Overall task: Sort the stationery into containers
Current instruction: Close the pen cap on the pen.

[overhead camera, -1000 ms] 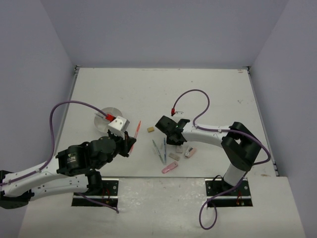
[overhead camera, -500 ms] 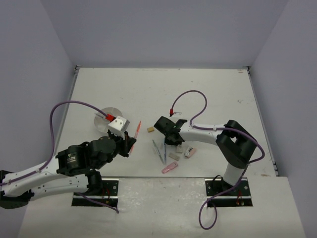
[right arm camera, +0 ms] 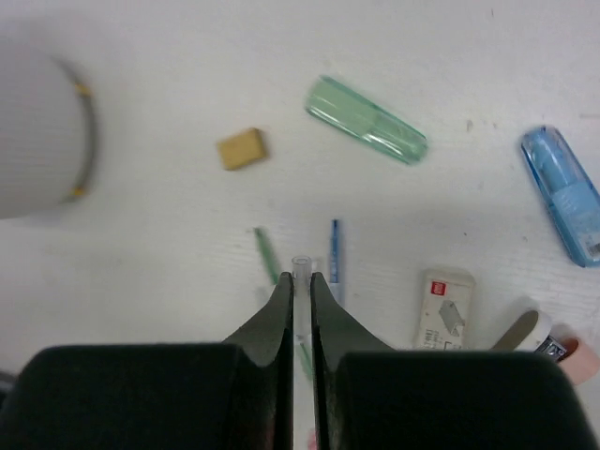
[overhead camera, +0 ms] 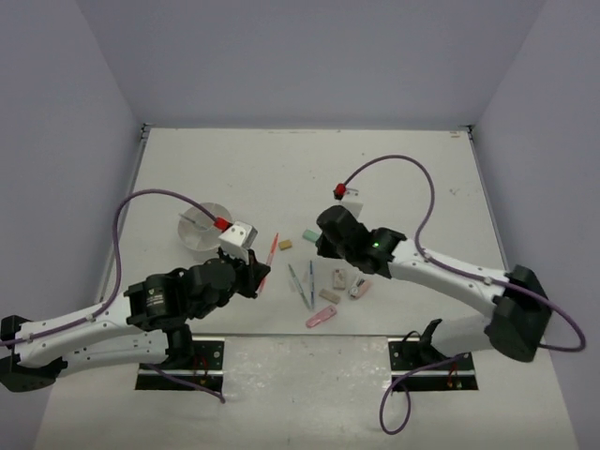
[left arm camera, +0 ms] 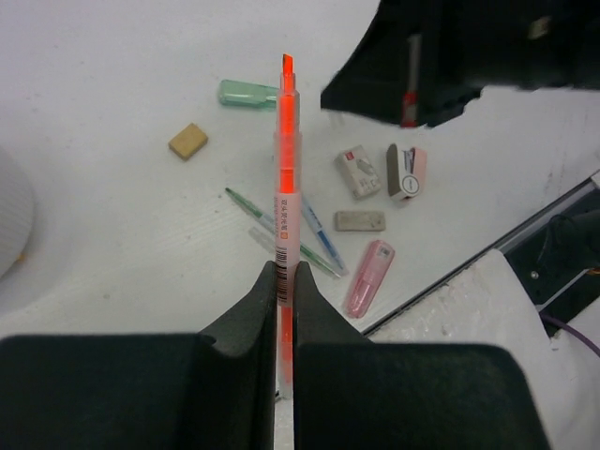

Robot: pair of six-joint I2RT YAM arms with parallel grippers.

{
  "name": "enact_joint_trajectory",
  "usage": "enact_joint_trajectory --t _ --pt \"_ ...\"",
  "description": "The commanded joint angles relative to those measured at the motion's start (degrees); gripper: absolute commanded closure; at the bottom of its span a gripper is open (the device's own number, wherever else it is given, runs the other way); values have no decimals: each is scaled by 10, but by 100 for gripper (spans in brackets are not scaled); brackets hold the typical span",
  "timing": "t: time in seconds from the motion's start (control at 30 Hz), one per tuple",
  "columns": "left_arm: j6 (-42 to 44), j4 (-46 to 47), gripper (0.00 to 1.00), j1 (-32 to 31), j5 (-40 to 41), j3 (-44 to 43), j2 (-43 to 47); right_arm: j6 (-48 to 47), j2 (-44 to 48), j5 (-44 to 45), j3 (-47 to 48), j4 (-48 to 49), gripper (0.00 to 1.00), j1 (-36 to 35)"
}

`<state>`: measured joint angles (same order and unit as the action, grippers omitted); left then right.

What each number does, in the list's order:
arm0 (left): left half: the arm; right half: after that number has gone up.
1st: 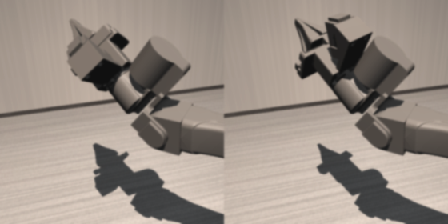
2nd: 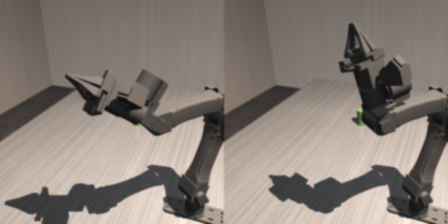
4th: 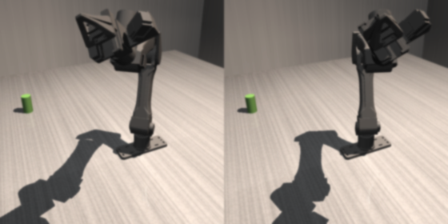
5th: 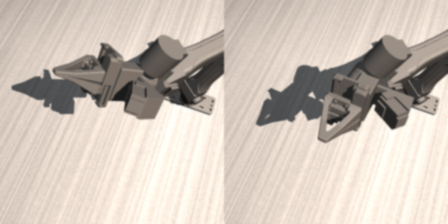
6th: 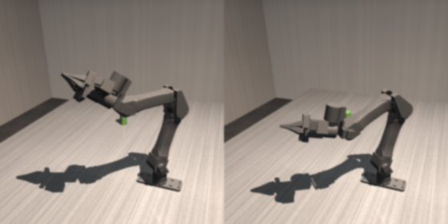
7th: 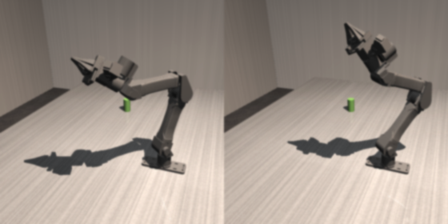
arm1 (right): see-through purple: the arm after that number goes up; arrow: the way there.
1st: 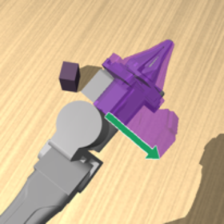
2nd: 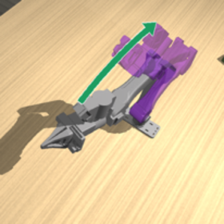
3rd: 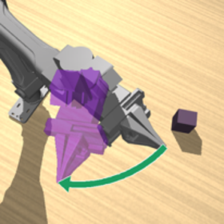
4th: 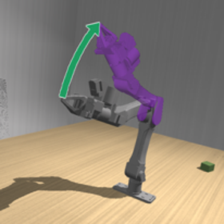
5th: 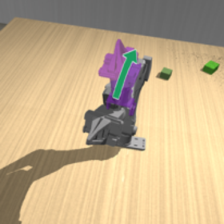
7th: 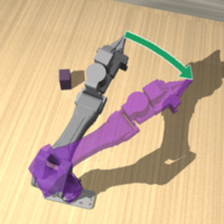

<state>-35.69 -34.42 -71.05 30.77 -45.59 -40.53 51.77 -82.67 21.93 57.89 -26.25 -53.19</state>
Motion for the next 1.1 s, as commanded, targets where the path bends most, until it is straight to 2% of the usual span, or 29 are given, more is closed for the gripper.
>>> enact_joint_trajectory --t 0.0,0.07,0.17,0.2,0.33,0.57,0.83,1.07 --pt "-56 196 100 -2 -59 69 3 -116 189 -7 -60 179 100 0" --pt "-72 315 100 -2 -82 117 29 -143 240 -15 -103 248 100 0" --pt "-70 485 100 -2 -135 194 46 -167 348 -71 -174 378 100 1" --pt "-69 550 100 -2 -158 206 42 -167 369 -88 -187 403 100 1" --pt "-53 673 100 -2 -224 227 -5 -176 426 -166 -200 436 100 1" --pt "-61 762 100 -2 -266 243 -54 -173 481 -205 -235 466 100 0" --pt "-68 776 100 -2 -267 249 -52 -167 470 -257 -247 491 100 0" --pt "-76 784 100 -2 -275 251 -68 -167 464 -267 -236 493 100 0"
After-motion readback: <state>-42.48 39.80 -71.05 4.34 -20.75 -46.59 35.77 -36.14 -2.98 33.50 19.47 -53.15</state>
